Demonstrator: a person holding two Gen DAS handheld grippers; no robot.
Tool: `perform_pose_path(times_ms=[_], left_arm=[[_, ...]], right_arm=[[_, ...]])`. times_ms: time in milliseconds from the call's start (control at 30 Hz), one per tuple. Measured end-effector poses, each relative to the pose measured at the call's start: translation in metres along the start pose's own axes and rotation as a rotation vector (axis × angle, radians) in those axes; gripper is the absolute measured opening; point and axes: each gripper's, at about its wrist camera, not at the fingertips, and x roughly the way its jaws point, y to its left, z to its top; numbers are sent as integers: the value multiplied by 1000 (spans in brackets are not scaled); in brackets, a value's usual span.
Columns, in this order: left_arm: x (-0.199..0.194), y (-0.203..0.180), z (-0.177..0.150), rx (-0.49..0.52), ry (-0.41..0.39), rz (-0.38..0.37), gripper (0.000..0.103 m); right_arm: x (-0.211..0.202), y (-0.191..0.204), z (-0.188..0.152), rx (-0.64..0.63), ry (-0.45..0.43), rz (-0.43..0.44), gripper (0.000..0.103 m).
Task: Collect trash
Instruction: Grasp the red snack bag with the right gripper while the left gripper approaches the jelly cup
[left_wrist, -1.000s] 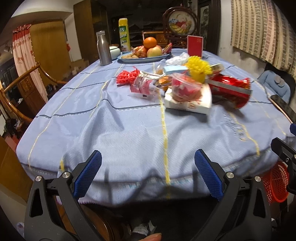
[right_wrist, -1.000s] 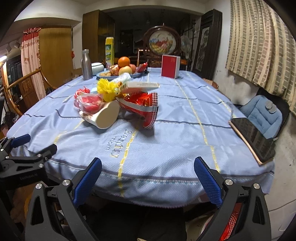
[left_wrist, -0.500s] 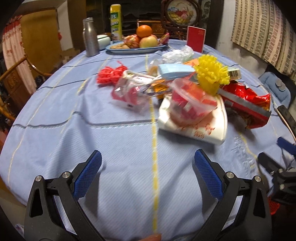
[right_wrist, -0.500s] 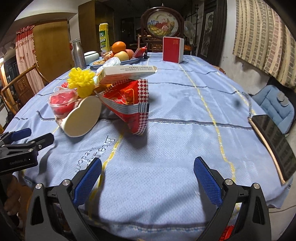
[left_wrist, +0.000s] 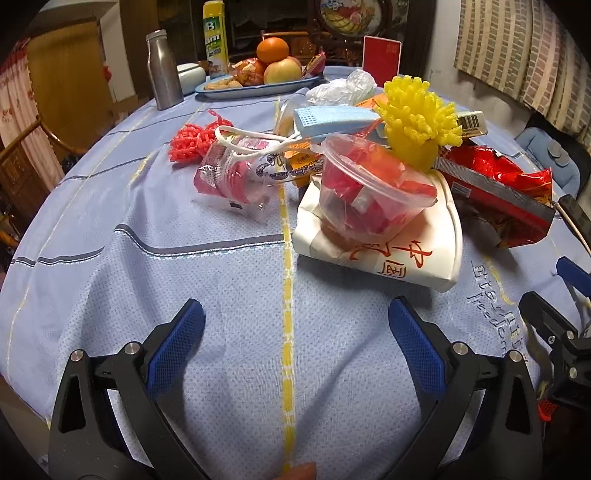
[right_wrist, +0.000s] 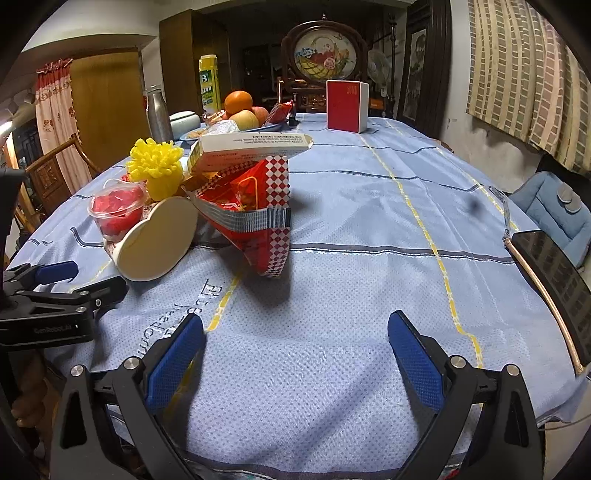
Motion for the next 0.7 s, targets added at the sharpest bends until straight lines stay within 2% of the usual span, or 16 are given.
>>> perform_pose_path(times_ms=[133,267,333,467,567,633,667,700], left_arm=[[0,3,0,3,-2,-14,97],[-2,7,0,15,7,-48,96],[-4,10,0,16,4,-58,96],[-22,18,11,-6,-74,-63,96],[-24,17,26,-2,-70,-135,96],[-21,12,32,9,-66,-149,96],[-20,9,34,17,-69,-154,96],[-20,5,37,30,-79,-157,96]], right_arm=[[1,-3,-1,-14,-22,20,98],[2,-6,4,-4,4,59,98],[2,-8,16,14,2,120,98],[5,-3,41,19,-20,148,98],[19,3,57,24,-1,162,94],[25,2,60,32,9,164,68],[26,0,59,43,13,186,37],[24,-2,58,54,12,195,28]])
